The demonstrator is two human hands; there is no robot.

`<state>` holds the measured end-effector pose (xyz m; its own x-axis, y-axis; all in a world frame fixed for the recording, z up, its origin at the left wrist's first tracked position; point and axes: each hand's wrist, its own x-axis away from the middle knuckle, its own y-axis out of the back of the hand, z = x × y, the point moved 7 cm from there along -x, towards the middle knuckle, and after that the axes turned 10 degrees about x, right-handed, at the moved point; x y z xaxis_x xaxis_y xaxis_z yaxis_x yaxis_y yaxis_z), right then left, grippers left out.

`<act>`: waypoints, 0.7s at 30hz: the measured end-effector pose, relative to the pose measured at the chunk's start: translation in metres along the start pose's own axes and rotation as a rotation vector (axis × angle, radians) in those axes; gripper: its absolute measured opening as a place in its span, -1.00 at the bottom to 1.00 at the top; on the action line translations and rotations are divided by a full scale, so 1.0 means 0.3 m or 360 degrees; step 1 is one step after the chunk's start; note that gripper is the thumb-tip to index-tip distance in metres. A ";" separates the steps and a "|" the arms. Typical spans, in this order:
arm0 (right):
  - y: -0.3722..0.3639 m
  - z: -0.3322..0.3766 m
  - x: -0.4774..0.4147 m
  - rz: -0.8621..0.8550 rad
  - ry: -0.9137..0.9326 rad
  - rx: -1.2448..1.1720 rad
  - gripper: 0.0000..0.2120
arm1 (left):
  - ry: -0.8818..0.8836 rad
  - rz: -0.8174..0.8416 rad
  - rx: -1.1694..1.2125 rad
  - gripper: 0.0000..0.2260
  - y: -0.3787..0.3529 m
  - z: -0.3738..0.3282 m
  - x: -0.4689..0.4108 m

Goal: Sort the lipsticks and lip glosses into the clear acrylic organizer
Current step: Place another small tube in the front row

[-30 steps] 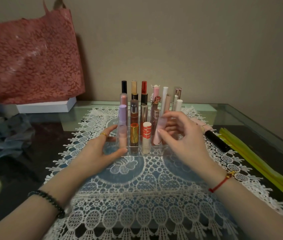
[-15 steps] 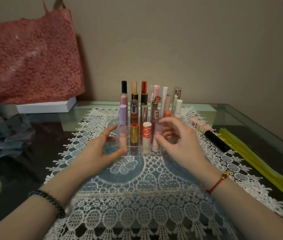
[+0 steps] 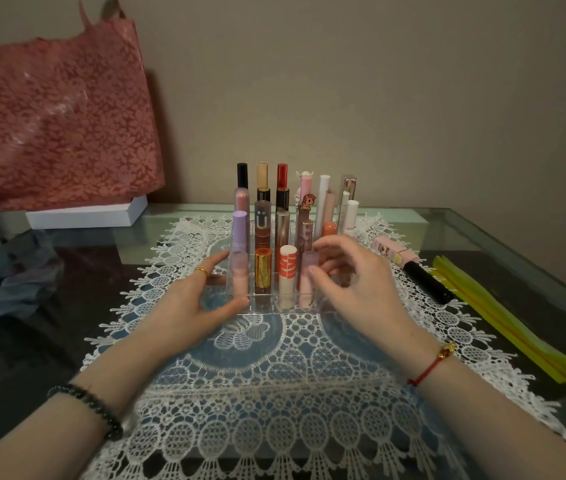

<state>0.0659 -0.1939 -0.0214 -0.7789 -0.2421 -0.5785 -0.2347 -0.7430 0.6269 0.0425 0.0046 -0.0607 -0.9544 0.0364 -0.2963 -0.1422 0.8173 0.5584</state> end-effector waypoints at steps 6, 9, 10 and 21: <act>0.137 0.047 -0.026 -0.0263 0.0211 0.0101 -0.77 | -0.0005 0.0025 0.0032 -0.21 0.001 0.007 -0.002; 0.242 -0.008 -0.054 -0.0501 0.0028 0.0027 -0.80 | -0.0014 0.0016 0.0029 -0.24 0.002 0.017 -0.004; 0.269 -0.037 -0.067 -0.0542 -0.0048 -0.0001 -0.81 | -0.0008 0.0008 0.0046 -0.25 0.002 0.020 -0.005; 0.254 -0.392 -0.211 -0.0108 -0.0470 0.0553 -0.67 | -0.0005 0.0024 0.0098 -0.30 -0.002 0.032 -0.007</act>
<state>0.1658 -0.3087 0.0016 -0.8757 0.0256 -0.4822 -0.4325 -0.4855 0.7598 0.0471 0.0095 -0.0678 -0.9554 0.0508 -0.2909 -0.1114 0.8504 0.5142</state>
